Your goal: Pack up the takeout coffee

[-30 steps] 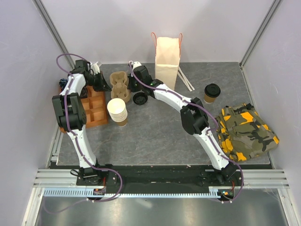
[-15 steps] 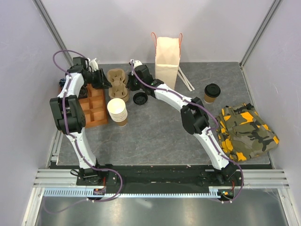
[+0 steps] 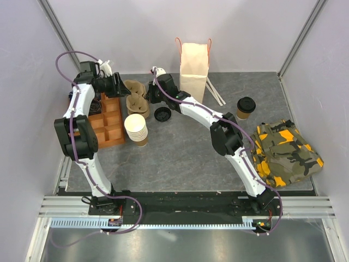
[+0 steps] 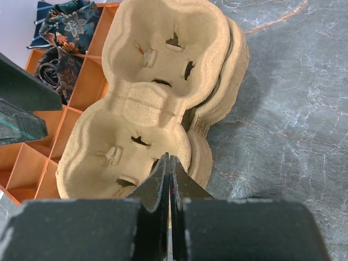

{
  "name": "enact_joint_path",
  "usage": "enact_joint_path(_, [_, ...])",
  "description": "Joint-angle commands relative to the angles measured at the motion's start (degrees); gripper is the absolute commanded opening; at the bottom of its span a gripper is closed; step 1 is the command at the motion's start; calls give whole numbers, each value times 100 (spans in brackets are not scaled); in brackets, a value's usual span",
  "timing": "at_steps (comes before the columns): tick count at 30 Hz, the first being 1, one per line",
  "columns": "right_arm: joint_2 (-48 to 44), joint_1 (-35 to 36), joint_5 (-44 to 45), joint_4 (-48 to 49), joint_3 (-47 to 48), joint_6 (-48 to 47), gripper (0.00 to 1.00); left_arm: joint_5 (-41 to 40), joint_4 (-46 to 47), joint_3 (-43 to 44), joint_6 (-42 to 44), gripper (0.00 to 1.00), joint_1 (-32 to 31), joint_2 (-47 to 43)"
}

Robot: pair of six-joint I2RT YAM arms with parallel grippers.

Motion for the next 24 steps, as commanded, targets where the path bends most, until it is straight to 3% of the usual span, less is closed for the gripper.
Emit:
enact_joint_path(1, [-481, -30, -68, 316, -49, 124, 0, 11, 157, 39, 16, 58, -31, -87])
enact_joint_path(18, [-481, -30, -121, 351, -137, 99, 0, -1052, 25, -76, 130, 56, -269, 89])
enact_joint_path(24, [-586, -30, -103, 368, -190, -25, 0, -1369, -36, -23, 121, 48, -365, 195])
